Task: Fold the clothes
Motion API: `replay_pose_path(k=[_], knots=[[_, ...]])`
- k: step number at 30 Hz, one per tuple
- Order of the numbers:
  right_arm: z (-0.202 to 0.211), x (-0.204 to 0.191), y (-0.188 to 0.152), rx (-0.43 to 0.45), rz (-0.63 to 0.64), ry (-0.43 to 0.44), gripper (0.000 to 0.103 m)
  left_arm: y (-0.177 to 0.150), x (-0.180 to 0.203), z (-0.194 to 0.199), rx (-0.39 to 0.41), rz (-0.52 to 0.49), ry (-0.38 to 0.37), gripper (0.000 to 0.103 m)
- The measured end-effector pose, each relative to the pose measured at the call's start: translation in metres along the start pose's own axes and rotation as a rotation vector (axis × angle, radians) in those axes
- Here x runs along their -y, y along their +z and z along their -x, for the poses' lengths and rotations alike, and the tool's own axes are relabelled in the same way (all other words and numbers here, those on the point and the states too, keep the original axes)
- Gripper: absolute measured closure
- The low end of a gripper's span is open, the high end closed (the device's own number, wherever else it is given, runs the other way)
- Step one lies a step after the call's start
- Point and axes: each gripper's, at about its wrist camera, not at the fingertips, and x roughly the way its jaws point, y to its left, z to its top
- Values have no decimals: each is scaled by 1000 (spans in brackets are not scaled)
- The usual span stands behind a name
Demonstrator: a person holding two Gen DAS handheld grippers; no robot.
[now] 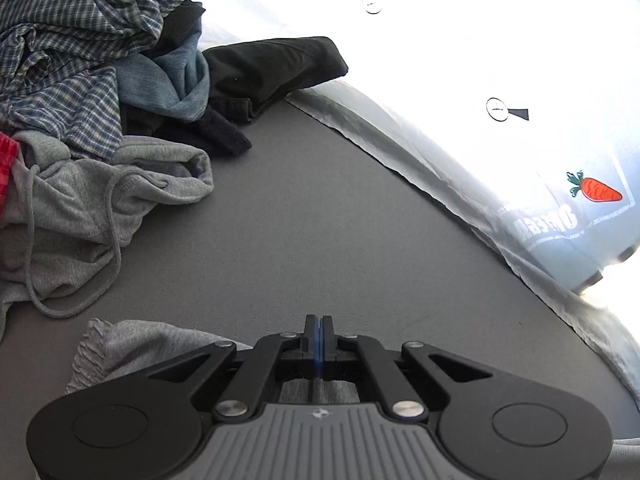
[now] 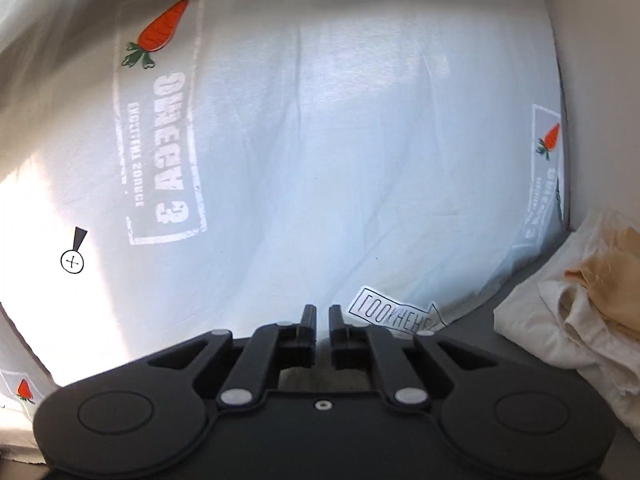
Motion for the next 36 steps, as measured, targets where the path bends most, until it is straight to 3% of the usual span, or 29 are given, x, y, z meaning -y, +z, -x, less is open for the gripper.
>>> replay_pose_path(k=[1, 2, 5, 9, 11, 15, 16, 18, 20, 25, 29, 33, 34, 36], knots=[[-2, -4, -2, -11, 35, -30, 57, -1, -4, -3, -7, 2, 24, 103], [-4, -9, -4, -22, 69, -62, 48, -2, -8, -5, -12, 1, 41, 103], [-6, 7, -27, -102, 38, -110, 54, -9, -18, -3, -14, -23, 44, 103], [-7, 48, -76, -264, -161, -170, 65, -22, -17, 0, -45, -66, -20, 96], [-10, 56, -95, -307, -238, -141, 67, -30, -12, -2, -70, -96, -41, 90], [-21, 54, -118, -358, -335, -79, 64, -44, 0, -7, -125, -113, -71, 90], [-26, 52, -121, -369, -352, -69, 59, -47, 3, -8, -132, -119, -77, 90], [-35, 47, -128, -391, -387, -48, 61, -52, 9, -8, -141, -143, -78, 90], [-35, 42, -130, -391, -364, -39, 102, -57, 13, -9, -150, -163, -77, 89], [-1, 38, -139, -407, -286, -111, 102, -63, 10, -12, -175, -162, -66, 89], [48, 48, -161, -455, -229, -158, 103, -63, 13, -12, -173, -199, -62, 88], [87, 57, -170, -498, -198, -166, 101, -65, 19, -13, -173, -246, -48, 86], [92, 62, -168, -479, -210, -177, 99, -66, 21, -14, -173, -255, -44, 85], [97, 76, -162, -429, -251, -211, 84, -67, 24, -15, -172, -271, -33, 84]])
